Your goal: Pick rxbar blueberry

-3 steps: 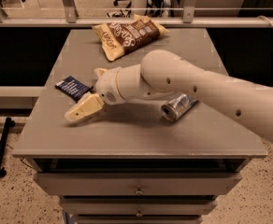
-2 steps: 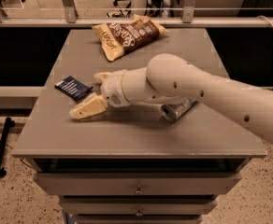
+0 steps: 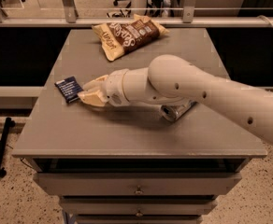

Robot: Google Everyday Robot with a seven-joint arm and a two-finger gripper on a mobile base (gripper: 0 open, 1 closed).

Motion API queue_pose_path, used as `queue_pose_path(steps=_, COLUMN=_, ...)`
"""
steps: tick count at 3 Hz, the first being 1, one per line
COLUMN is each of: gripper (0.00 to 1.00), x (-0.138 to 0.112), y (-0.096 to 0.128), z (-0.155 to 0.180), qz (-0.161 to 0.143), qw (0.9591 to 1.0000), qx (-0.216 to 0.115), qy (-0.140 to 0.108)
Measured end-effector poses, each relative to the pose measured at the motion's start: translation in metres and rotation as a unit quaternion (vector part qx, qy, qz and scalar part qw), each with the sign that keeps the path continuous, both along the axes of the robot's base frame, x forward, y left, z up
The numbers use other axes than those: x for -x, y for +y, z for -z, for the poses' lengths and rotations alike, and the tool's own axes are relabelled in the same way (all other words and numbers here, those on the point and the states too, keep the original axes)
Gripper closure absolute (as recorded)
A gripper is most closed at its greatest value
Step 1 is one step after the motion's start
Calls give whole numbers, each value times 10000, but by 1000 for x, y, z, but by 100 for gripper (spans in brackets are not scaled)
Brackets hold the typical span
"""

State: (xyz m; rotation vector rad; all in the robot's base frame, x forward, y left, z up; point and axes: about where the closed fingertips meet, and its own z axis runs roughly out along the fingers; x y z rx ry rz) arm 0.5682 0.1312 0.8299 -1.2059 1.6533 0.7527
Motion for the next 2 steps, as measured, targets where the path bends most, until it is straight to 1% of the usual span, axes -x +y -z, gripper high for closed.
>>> queue_pose_path(steps=1, gripper=88, x=-5, y=12, z=-4, qz=61, qw=9999, qx=-147, qy=50)
queue_pose_path(steps=2, gripper=100, x=-8, y=23, z=-5, qz=103, qw=9996, qx=-261, qy=100)
